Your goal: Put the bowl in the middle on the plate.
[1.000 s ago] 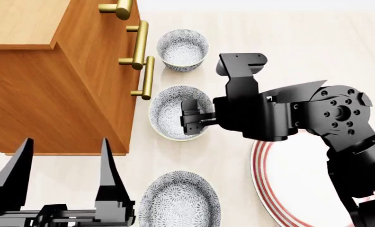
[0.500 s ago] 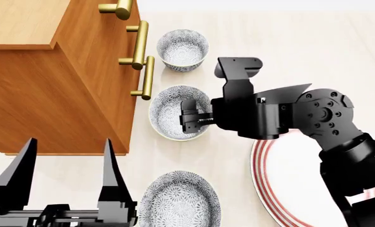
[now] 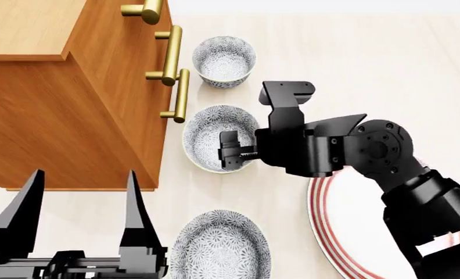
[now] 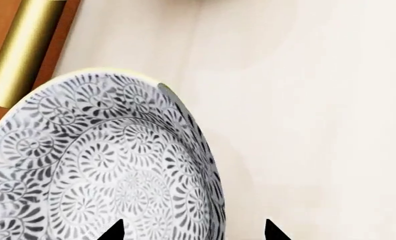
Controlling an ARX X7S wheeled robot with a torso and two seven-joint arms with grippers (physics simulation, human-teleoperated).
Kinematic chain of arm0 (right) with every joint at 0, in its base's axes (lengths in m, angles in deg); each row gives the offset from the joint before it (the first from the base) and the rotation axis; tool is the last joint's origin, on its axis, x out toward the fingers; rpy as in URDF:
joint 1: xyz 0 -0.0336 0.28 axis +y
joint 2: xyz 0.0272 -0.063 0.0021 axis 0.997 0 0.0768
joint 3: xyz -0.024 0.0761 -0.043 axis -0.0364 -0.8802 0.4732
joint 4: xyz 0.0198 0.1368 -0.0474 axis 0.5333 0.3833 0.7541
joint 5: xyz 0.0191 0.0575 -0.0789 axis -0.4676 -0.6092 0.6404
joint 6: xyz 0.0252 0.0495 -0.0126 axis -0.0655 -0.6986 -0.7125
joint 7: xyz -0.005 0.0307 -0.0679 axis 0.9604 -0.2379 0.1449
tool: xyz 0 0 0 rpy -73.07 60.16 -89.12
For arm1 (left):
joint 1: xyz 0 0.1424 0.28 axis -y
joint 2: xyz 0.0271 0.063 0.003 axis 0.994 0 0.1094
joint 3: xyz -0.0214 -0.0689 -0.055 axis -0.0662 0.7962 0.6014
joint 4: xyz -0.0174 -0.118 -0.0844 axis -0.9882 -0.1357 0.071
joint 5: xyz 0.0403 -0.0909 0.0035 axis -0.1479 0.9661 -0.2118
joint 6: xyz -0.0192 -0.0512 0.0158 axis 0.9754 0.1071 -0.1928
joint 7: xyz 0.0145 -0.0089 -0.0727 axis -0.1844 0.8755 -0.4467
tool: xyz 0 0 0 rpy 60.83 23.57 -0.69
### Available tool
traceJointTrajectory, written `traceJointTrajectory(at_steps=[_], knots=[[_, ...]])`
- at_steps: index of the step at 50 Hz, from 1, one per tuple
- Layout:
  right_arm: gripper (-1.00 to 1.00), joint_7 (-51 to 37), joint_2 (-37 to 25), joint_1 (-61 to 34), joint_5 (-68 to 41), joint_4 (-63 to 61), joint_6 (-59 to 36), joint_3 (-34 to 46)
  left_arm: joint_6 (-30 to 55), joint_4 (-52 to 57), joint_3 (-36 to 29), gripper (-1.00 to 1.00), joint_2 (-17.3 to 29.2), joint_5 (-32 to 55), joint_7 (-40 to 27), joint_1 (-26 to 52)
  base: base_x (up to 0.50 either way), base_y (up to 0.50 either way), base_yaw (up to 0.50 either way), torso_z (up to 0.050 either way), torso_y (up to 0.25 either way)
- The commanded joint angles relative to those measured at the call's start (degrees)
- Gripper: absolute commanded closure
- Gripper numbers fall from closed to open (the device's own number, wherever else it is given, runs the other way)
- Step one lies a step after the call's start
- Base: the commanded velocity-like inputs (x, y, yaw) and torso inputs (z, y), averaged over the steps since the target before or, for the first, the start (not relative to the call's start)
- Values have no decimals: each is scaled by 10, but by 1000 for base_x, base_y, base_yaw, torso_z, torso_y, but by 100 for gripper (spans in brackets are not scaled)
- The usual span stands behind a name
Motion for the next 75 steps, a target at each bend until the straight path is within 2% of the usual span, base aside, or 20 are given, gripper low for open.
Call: traceJointTrajectory(at_steps=[1, 21, 50, 57, 66, 75], knots=[[100, 8, 0, 5, 9, 1, 7, 5, 2, 0, 2, -100, 0, 1, 0, 2, 0, 0, 0, 0, 0], [100, 2, -12, 0, 4, -21, 2, 4, 1, 0, 2, -100, 0, 1, 0, 1, 0, 0, 0, 0, 0], [100, -98, -89, -104, -120, -70, -68, -42, 3, 0, 3, -100, 0, 2, -4, 1, 0, 0, 0, 0, 0], [100, -129, -118, -125, -172, -87, -83, -55, 3, 0, 4, -100, 0, 2, -4, 1, 0, 0, 0, 0, 0], [100, -180, -184, -149, -269, -125, -90, -82, 11, 0, 1, -100, 0, -2, -5, 5, 0, 0, 0, 0, 0], [100, -195, -245, -124, -341, -168, -71, -109, 7, 0, 2, -100, 0, -4, -4, 4, 0, 0, 0, 0, 0]])
